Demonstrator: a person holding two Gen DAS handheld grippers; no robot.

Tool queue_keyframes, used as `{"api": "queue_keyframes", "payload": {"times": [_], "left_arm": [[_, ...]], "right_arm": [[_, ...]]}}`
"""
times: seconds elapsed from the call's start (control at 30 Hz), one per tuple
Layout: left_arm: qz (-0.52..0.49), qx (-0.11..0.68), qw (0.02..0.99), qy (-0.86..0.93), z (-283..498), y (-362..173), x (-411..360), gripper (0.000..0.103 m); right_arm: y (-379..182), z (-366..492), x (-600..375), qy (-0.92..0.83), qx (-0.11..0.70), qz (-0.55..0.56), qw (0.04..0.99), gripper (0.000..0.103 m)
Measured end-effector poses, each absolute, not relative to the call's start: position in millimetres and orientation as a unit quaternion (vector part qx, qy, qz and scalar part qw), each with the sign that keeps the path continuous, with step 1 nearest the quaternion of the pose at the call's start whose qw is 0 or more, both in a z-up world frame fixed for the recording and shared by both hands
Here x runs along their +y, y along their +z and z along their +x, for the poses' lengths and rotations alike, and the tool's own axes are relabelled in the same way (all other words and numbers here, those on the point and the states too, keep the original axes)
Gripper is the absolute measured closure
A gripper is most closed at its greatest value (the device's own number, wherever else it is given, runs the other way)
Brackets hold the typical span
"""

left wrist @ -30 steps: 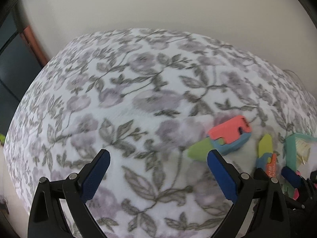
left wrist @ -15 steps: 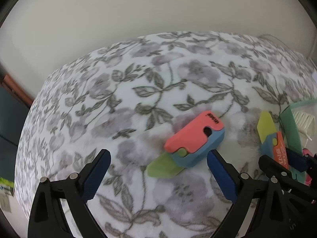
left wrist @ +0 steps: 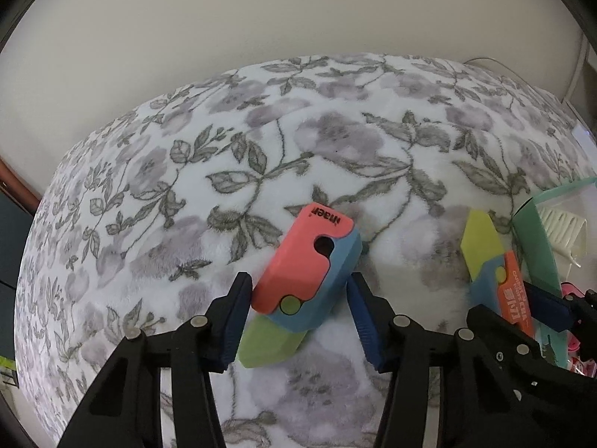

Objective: Organize rigid objects
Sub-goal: 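Grasp the orange carrot knife with the right tool while the left tool grasps the pink-blue knife, then carry both carrot knives into the tray and lower them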

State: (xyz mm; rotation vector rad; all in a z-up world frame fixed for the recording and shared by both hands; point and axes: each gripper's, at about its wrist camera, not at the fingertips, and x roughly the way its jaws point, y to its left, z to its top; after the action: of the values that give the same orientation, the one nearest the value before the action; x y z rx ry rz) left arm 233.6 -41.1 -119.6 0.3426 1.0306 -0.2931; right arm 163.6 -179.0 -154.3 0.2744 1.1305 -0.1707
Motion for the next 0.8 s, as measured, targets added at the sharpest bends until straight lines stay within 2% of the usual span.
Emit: {"api": "queue_keyframes", "payload": {"times": [0.47,0.8], "left_arm": [[0.123,0.520,0.840,-0.092,234,-116,-21,0.053],[0.110,0.544,0.829,-0.069,214,-115,-7,0.053]], "right_arm": [[-161,163,-161,-0.093,0.539,0.057,0.835,0.058],[-163,145,-154,-0.094,0.546,0.046,0.831,0.058]]}}
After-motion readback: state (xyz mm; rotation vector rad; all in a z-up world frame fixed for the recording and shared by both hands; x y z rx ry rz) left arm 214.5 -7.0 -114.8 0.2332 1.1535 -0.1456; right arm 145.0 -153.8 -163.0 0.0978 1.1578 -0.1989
